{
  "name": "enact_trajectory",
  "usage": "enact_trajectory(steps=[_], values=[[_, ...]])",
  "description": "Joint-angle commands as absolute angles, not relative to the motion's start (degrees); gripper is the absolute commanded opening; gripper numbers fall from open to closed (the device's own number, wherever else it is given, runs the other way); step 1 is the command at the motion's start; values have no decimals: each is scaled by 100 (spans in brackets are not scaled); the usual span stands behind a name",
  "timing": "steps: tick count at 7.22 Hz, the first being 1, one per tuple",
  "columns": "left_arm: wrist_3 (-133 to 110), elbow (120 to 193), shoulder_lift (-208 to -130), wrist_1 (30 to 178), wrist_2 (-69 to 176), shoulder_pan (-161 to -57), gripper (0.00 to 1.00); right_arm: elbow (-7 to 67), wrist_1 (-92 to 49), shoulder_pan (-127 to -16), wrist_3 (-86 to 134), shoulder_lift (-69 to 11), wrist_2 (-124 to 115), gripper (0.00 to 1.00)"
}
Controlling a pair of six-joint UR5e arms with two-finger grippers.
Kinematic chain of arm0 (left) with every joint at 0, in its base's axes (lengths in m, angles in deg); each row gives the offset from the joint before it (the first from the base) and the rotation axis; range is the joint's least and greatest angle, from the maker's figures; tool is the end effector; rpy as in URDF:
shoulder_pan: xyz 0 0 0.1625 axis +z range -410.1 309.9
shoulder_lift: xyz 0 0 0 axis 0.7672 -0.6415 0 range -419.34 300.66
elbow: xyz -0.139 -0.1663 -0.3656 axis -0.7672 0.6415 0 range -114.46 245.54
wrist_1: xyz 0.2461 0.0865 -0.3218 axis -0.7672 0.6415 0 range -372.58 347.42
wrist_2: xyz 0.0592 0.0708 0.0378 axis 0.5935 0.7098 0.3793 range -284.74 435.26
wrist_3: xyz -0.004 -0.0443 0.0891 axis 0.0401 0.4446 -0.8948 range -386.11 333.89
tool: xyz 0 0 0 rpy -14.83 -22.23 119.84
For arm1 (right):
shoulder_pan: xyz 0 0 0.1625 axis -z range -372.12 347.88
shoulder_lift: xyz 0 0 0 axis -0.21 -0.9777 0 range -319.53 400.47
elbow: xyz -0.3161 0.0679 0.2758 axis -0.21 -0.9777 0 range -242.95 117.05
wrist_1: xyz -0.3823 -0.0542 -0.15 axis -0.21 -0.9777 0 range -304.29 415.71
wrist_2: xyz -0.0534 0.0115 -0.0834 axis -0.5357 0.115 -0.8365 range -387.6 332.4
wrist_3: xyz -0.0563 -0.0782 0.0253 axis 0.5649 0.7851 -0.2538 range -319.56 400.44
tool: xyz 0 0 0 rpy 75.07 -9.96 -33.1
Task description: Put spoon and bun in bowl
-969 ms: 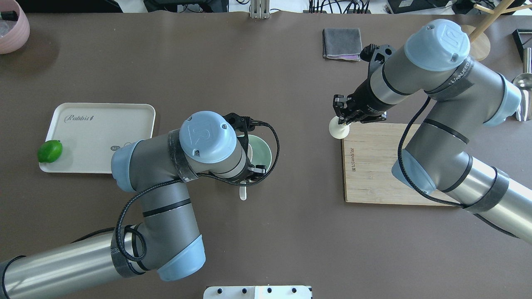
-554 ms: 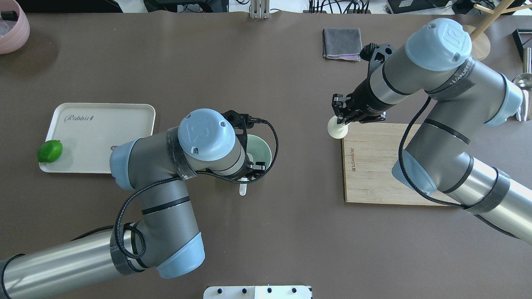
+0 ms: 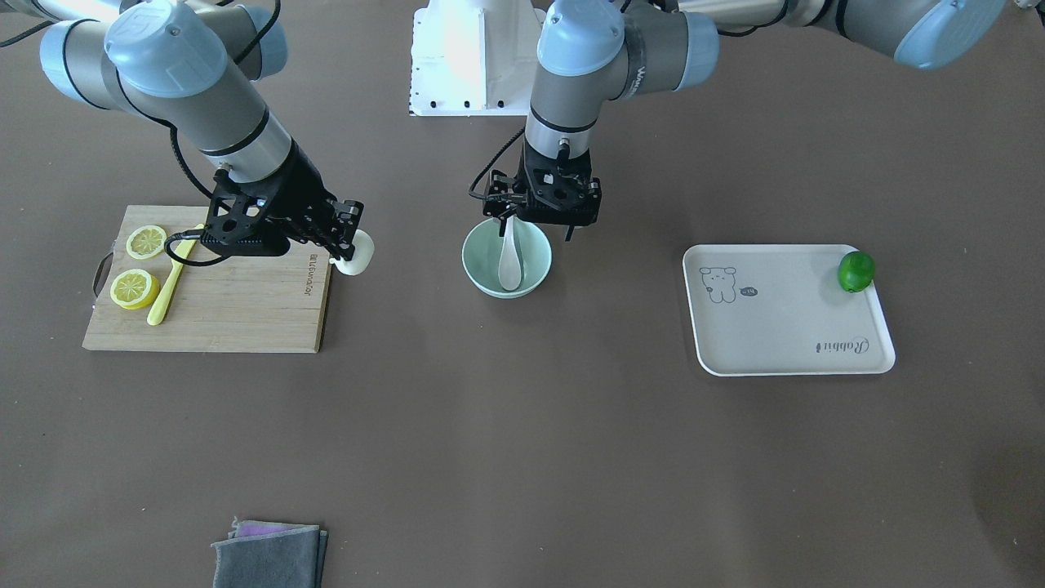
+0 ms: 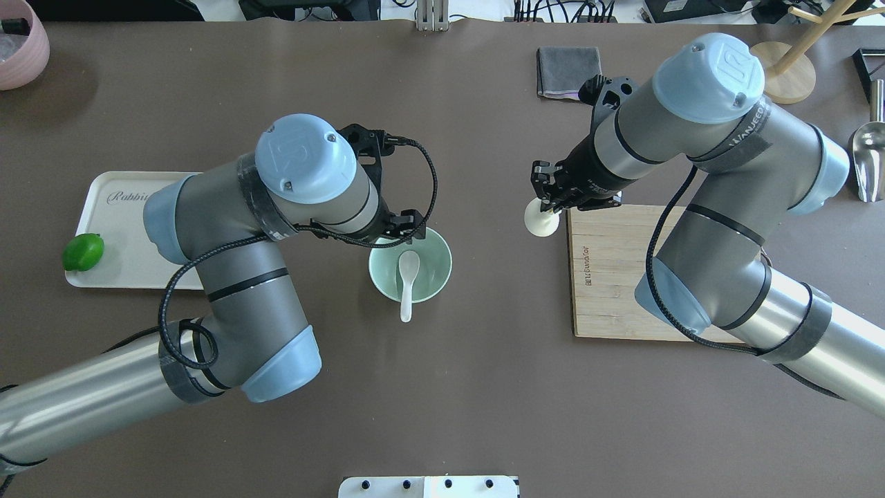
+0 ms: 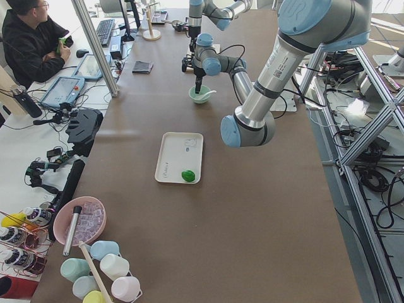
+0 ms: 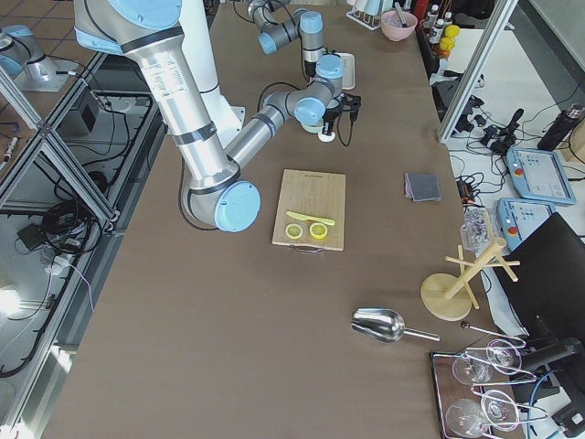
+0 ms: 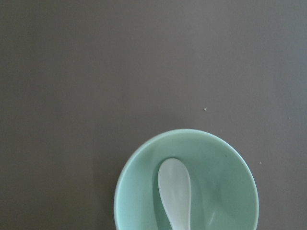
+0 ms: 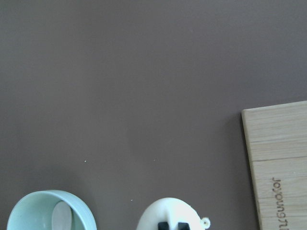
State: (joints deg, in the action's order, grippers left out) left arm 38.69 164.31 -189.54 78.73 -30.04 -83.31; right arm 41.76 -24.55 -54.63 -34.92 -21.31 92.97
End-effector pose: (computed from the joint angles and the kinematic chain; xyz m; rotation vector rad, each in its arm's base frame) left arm 0.5013 -0.4562 0.1758 0.2077 0.8827 -0.0129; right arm -0.3989 -0.4776 0.2425 -0.0056 -1.0235 0.1982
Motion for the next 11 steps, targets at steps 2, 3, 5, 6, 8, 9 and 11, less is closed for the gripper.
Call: enact_trajectory(steps=[2, 3, 5, 6, 8, 9, 11], values=[[2226, 16591, -18224, 7890, -2960, -9307, 98, 4016, -2445, -4888, -3479, -1598, 8809, 0], [1440, 16547, -18125, 8030, -2977, -9778, 98, 3832, -2419, -4668, -3480, -1378, 8572, 0], [1195, 16608, -17686, 8145, -3003, -10343, 98, 3079, -2401, -4421, -3471, -686, 8203, 0], [1186, 16608, -17615, 8216, -3012, -10441, 98, 2874, -2392, -4376, -3462, -534, 8131, 0], [1186, 16599, -17570, 8225, -3021, -10433, 98, 2707, -2087, -4359, -3471, -524, 8017, 26], [1178, 16582, -17562, 8225, -3021, -10433, 98, 2618, -1902, -4245, -3541, -541, 7998, 99], [977, 16617, -17509, 8225, -3038, -10433, 98, 3010, -2118, -4279, -3656, -620, 8077, 100]])
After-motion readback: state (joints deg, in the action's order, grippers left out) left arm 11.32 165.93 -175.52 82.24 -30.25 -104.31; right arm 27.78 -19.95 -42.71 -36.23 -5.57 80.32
